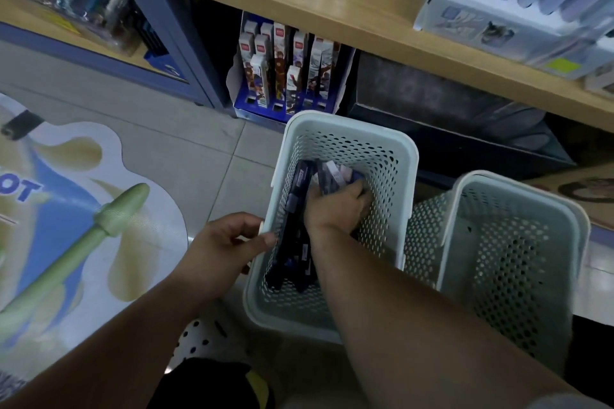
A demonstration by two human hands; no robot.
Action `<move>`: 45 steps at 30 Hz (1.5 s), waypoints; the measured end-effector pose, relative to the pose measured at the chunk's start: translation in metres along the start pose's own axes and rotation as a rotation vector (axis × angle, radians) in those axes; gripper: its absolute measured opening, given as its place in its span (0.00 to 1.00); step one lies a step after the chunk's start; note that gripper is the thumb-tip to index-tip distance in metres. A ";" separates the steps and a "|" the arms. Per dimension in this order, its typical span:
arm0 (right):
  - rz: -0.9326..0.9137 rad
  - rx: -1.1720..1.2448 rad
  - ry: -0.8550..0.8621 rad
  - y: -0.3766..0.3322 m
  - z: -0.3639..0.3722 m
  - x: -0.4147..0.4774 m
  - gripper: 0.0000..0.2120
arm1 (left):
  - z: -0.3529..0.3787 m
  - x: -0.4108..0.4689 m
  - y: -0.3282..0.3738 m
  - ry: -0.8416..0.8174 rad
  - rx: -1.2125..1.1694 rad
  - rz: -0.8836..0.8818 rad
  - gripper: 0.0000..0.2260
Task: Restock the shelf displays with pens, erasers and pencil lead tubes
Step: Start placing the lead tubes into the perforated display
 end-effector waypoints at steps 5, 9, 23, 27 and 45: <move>0.160 0.126 -0.098 0.007 0.008 0.011 0.40 | 0.001 0.000 0.000 -0.001 -0.013 0.000 0.03; 0.153 0.092 -0.195 0.004 0.018 0.015 0.46 | 0.000 0.002 -0.004 -0.001 -0.018 -0.019 0.04; 0.038 -0.028 -0.660 -0.022 0.051 0.022 0.18 | 0.001 0.004 -0.006 -0.033 0.002 0.016 0.05; 0.002 0.013 -0.693 -0.025 0.053 0.017 0.19 | 0.001 0.003 -0.006 -0.030 0.001 0.016 0.05; -0.147 0.085 -0.743 -0.025 0.046 -0.005 0.10 | 0.002 0.001 0.003 -0.027 0.059 0.020 0.04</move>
Point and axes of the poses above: each hand's wrist, its own x-axis towards the middle knuckle, its own z-axis out of the palm, y = z × x, the point moved 10 cm from there along x, towards the middle knuckle, and after that the axes turned 7 degrees about z, right-handed, at the moved point
